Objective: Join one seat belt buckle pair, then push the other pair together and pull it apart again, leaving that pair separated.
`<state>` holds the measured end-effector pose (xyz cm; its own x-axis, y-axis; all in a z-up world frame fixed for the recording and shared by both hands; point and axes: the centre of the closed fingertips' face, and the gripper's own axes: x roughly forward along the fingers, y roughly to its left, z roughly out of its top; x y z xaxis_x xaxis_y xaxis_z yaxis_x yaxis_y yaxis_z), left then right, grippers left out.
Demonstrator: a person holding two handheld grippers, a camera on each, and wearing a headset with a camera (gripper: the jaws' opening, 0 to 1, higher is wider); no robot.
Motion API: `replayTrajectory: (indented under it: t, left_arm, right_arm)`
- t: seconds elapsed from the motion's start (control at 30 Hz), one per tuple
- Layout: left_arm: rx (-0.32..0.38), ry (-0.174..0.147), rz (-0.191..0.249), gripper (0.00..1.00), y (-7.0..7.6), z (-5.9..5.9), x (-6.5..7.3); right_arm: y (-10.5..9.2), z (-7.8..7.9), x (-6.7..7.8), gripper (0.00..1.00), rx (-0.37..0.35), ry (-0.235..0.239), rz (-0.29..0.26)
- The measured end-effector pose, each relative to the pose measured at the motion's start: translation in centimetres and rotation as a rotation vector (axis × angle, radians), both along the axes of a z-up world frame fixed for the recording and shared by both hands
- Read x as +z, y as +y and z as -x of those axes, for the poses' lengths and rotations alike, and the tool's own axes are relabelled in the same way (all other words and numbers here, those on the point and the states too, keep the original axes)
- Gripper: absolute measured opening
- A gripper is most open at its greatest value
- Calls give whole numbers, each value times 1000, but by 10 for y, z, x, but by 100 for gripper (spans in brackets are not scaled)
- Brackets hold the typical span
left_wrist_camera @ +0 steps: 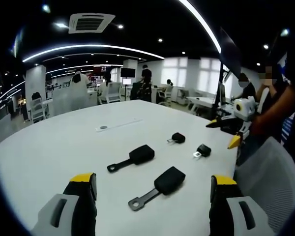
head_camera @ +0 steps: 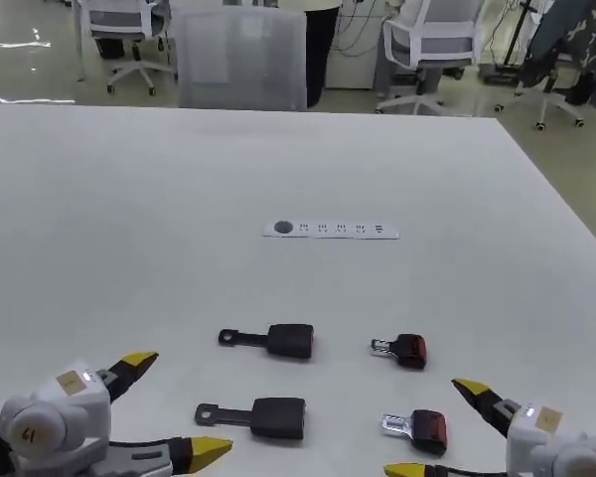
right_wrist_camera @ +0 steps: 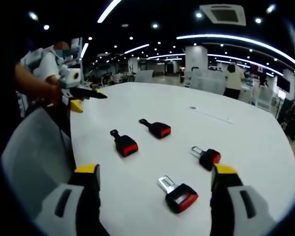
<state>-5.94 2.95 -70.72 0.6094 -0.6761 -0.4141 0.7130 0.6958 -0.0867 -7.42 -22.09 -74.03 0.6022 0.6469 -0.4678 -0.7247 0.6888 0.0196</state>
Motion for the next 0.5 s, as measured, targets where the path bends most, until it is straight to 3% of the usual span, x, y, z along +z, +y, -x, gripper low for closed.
replayTrajectory:
  t: [0.5]
  left_arm:
    - [-75,31,-34,95,-24,-15,-15]
  right_arm:
    - [-11,-19,-21,92,20,51,25]
